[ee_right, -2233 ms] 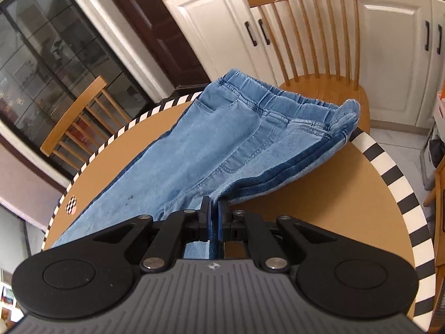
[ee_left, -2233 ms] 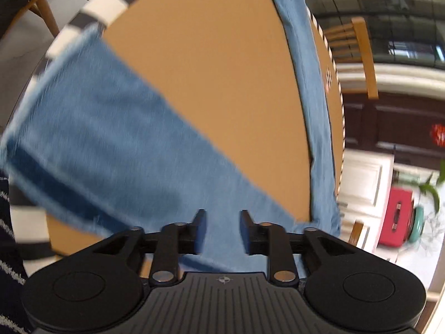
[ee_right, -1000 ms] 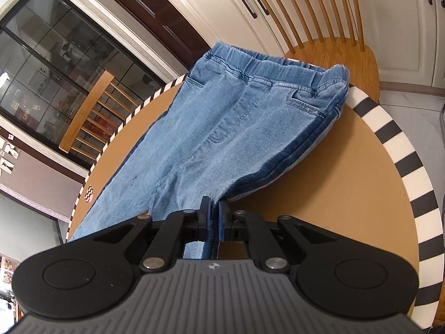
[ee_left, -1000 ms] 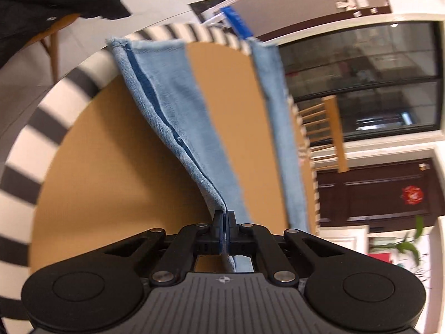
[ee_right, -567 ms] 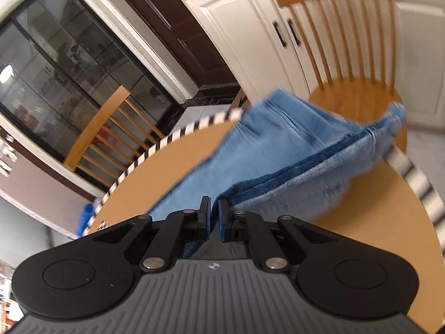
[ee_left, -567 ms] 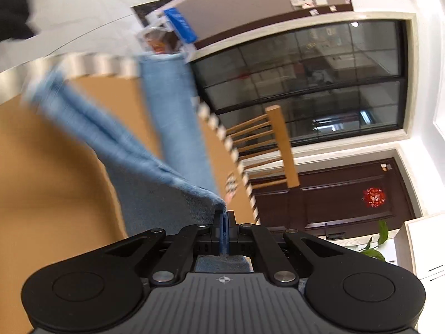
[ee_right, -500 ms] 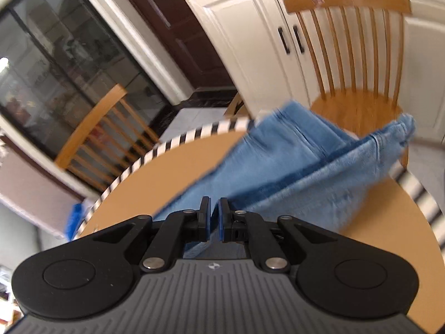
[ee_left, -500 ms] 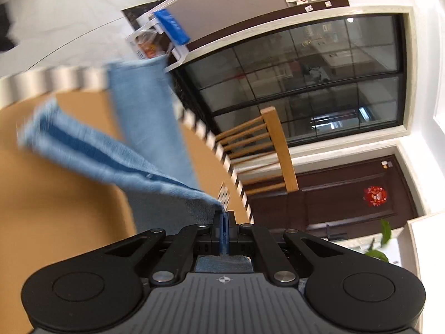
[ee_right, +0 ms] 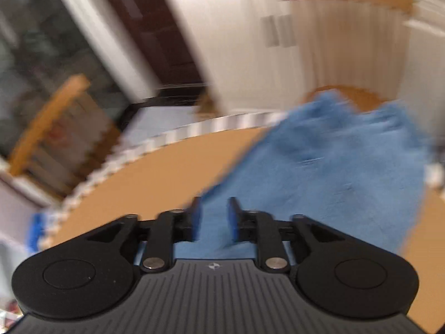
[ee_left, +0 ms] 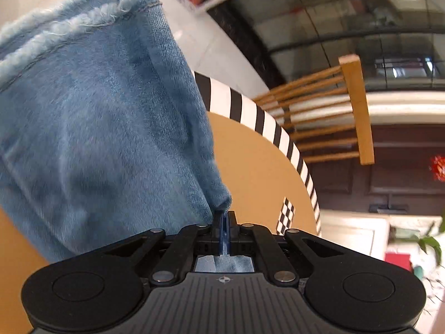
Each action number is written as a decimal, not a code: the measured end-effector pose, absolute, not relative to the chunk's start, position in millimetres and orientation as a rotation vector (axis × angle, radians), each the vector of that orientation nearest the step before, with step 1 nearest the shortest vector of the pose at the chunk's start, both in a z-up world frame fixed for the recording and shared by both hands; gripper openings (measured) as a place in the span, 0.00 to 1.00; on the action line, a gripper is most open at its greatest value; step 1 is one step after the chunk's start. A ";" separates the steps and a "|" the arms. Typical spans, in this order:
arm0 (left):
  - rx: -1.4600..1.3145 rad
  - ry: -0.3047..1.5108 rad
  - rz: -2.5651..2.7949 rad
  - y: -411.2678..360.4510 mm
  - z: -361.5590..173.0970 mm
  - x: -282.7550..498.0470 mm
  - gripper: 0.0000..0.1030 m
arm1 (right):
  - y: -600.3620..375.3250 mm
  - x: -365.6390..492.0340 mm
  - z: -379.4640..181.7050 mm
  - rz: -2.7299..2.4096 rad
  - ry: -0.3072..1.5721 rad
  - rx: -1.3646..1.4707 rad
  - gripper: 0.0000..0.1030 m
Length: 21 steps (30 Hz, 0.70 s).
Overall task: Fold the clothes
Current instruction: 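Lift the hems with the left gripper while the right gripper holds the waistband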
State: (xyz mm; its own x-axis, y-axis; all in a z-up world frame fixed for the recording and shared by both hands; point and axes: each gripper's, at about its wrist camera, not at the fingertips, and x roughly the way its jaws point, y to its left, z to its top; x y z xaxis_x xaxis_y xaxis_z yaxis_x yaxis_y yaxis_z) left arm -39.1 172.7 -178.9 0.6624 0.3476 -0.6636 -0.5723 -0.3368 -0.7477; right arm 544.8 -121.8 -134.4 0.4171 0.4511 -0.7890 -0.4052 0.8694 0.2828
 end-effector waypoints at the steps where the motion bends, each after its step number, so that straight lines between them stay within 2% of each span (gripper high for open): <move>1: -1.680 0.195 0.926 174.0 -180.7 -41.6 0.03 | -129.3 555.8 -137.4 0.470 1.017 0.047 0.34; 6: -1.737 0.214 0.874 175.2 -186.3 -48.9 0.04 | -148.6 601.5 -153.9 0.218 1.088 0.156 0.33; 9: -1.752 0.223 0.854 179.9 -192.6 -49.4 0.05 | -127.0 612.8 -161.4 0.182 1.099 0.113 0.42; 11: -1.752 0.221 0.844 182.3 -195.6 -49.5 0.05 | -107.1 613.4 -172.0 0.159 1.111 0.032 0.42; 13: -1.753 0.216 0.834 183.7 -196.9 -49.6 0.05 | -90.4 611.6 -180.1 0.137 1.091 -0.082 0.07; 16: -1.768 0.211 0.829 185.5 -196.5 -50.2 0.04 | -92.4 604.8 -167.1 0.162 1.047 -0.118 0.03; 21: -1.719 0.188 0.831 181.5 -176.1 -57.3 0.02 | -92.3 595.2 -109.0 0.279 0.955 -0.063 0.03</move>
State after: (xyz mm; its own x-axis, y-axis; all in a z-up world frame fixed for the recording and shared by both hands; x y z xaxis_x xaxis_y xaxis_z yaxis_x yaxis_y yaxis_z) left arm -57.3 181.5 -176.1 0.7355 0.2897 -0.6125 -0.5250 -0.3278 -0.7855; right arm 595.2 -92.3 -109.0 0.5448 0.2074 -0.8125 -0.2627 0.9624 0.0695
